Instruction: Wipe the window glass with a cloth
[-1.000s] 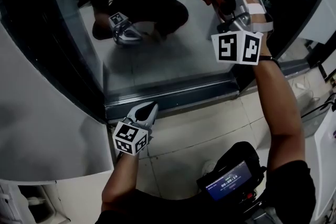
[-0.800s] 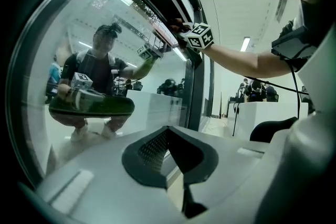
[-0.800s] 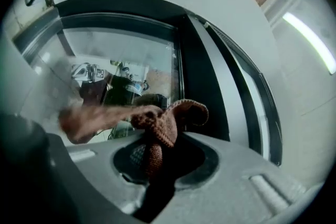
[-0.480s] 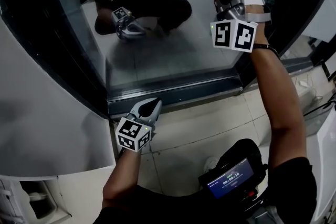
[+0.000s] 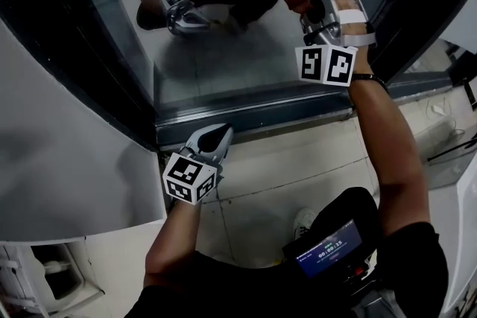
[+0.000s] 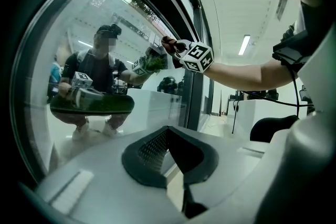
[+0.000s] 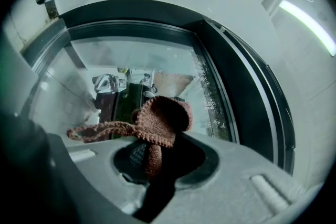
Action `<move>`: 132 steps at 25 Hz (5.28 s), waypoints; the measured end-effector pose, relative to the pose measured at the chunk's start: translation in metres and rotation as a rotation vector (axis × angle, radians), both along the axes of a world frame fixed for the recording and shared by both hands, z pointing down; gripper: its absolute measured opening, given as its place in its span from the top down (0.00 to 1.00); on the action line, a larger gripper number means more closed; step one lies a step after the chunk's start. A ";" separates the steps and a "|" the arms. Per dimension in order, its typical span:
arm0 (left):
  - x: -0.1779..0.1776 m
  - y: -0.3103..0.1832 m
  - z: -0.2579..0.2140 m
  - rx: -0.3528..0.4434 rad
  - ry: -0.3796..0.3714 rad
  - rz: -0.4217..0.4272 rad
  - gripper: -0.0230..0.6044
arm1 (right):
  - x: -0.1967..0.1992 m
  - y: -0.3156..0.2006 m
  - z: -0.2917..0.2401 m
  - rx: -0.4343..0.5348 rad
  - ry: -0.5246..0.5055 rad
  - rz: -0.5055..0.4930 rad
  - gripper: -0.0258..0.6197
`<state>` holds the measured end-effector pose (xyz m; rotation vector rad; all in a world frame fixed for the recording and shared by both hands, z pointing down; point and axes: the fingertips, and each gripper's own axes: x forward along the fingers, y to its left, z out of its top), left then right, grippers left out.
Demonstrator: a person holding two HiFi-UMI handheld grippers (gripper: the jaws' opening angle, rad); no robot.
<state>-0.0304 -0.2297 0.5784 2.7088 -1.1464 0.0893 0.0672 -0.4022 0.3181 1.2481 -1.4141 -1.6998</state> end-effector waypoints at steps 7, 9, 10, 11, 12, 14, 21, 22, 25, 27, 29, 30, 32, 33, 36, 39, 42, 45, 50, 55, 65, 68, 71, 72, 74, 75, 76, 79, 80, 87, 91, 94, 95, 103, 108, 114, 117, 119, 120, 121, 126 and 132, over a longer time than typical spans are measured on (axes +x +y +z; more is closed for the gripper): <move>0.002 0.004 0.001 -0.002 -0.009 0.009 0.94 | -0.004 0.002 0.052 -0.076 0.026 0.001 0.89; 0.002 0.003 -0.001 0.001 -0.008 0.008 0.94 | -0.005 0.002 0.066 -0.095 0.027 0.003 0.89; 0.002 0.003 -0.001 0.002 -0.009 0.009 0.94 | -0.006 0.002 0.072 -0.105 0.026 0.003 0.89; 0.003 0.004 -0.001 0.002 -0.009 0.010 0.94 | -0.006 0.002 0.078 -0.114 0.024 0.004 0.89; 0.003 0.004 0.000 0.001 -0.011 0.012 0.94 | -0.006 0.003 0.082 -0.122 0.022 0.004 0.89; 0.004 0.004 0.003 -0.003 -0.012 0.013 0.94 | -0.007 0.003 0.090 -0.135 0.019 0.002 0.89; 0.006 0.003 0.000 0.000 -0.005 0.013 0.94 | -0.008 0.005 0.114 -0.173 0.026 -0.003 0.89; 0.006 0.003 0.000 0.000 -0.003 0.012 0.94 | -0.008 0.005 0.117 -0.178 0.028 -0.003 0.89; 0.003 0.003 0.001 -0.001 -0.002 0.010 0.94 | -0.010 0.005 0.127 -0.192 0.033 -0.003 0.89; 0.001 0.003 0.001 -0.002 -0.002 0.009 0.94 | -0.011 0.005 0.135 -0.203 0.040 -0.003 0.89; 0.001 0.003 0.002 -0.002 -0.001 0.009 0.94 | -0.011 0.005 0.143 -0.215 0.052 -0.002 0.89; 0.002 0.003 0.001 -0.002 -0.001 0.009 0.94 | -0.011 0.005 0.148 -0.221 0.059 -0.002 0.89; 0.003 0.003 0.001 -0.002 -0.001 0.011 0.94 | -0.011 0.006 0.158 -0.236 0.073 -0.003 0.89; 0.003 0.004 0.001 -0.002 -0.001 0.012 0.94 | -0.011 0.006 0.163 -0.244 0.079 -0.003 0.89; 0.002 0.004 0.002 -0.005 -0.002 0.011 0.94 | -0.012 0.006 0.173 -0.259 0.082 -0.001 0.89; 0.000 0.003 0.001 -0.003 0.000 0.008 0.94 | -0.013 0.006 0.176 -0.271 0.084 0.000 0.89; -0.001 0.004 -0.001 0.002 0.005 0.005 0.94 | -0.012 0.006 0.181 -0.289 0.097 0.003 0.89; -0.001 0.004 -0.005 0.009 0.011 0.001 0.94 | -0.011 0.005 0.181 -0.326 0.086 0.004 0.89; -0.006 0.005 -0.006 0.012 0.012 -0.007 0.94 | -0.026 0.024 0.167 -0.534 -0.222 -0.110 0.89; -0.012 0.002 -0.003 -0.001 0.011 -0.030 0.94 | -0.093 0.072 0.147 -0.840 -0.720 -0.474 0.89; -0.035 0.007 -0.017 0.013 0.040 -0.091 0.94 | -0.180 0.055 0.154 -1.069 -1.099 -0.653 0.89; -0.039 0.008 -0.018 0.013 0.034 -0.101 0.94 | -0.179 0.042 0.157 -1.062 -1.097 -0.633 0.89; -0.041 0.008 -0.016 0.012 0.027 -0.106 0.94 | -0.169 0.034 0.161 -1.070 -1.119 -0.620 0.89; -0.039 0.008 -0.016 0.013 0.026 -0.106 0.94 | -0.163 0.030 0.162 -1.084 -1.142 -0.616 0.89; -0.033 0.004 -0.018 0.020 0.023 -0.098 0.94 | -0.150 0.023 0.161 -1.104 -1.174 -0.611 0.89; -0.030 0.003 -0.019 0.023 0.022 -0.092 0.94 | -0.145 0.021 0.161 -1.104 -1.174 -0.605 0.89; -0.027 0.002 -0.019 0.024 0.022 -0.084 0.94 | -0.140 0.020 0.161 -1.099 -1.167 -0.596 0.89; -0.017 0.002 -0.016 0.018 0.020 -0.062 0.94 | -0.129 0.018 0.164 -1.086 -1.155 -0.573 0.89; -0.015 0.003 -0.015 0.016 0.019 -0.056 0.94 | -0.124 0.018 0.164 -1.081 -1.153 -0.568 0.89; -0.006 0.005 -0.011 0.010 0.014 -0.035 0.94 | -0.082 0.012 0.162 -1.016 -1.153 -0.544 0.89; -0.001 0.007 -0.006 0.003 0.001 -0.028 0.94 | -0.054 0.008 0.162 -0.987 -1.155 -0.531 0.89; 0.005 0.004 -0.005 0.001 -0.007 -0.024 0.94 | -0.032 0.004 0.160 -0.972 -1.161 -0.523 0.89; 0.006 0.003 -0.005 0.001 -0.007 -0.023 0.94 | -0.026 0.003 0.159 -0.967 -1.163 -0.520 0.89; 0.010 -0.003 -0.003 -0.006 0.004 -0.019 0.94 | 0.007 -0.003 0.158 -0.932 -1.168 -0.487 0.89; 0.022 -0.007 -0.001 -0.002 0.001 0.000 0.94 | 0.033 -0.008 0.162 -0.912 -1.209 -0.468 0.89; 0.029 -0.008 0.007 -0.017 -0.014 0.014 0.94 | 0.062 -0.013 0.167 -0.895 -1.243 -0.435 0.89; 0.030 -0.006 0.010 -0.020 -0.018 0.019 0.94 | 0.077 -0.016 0.170 -0.878 -1.250 -0.400 0.89; 0.029 -0.004 0.012 -0.023 -0.026 0.020 0.94 | 0.087 -0.018 0.173 -0.876 -1.276 -0.391 0.89; 0.028 -0.004 0.013 -0.025 -0.029 0.021 0.94 | 0.091 -0.019 0.174 -0.876 -1.282 -0.392 0.89; 0.028 -0.004 0.015 -0.027 -0.030 0.021 0.94 | 0.092 -0.020 0.174 -0.875 -1.277 -0.393 0.89; 0.031 -0.006 0.013 -0.020 -0.023 0.016 0.94 | 0.100 -0.022 0.173 -0.871 -1.253 -0.384 0.89; 0.029 -0.008 0.012 -0.018 -0.010 0.019 0.94 | 0.127 -0.027 0.177 -0.851 -1.305 -0.329 0.89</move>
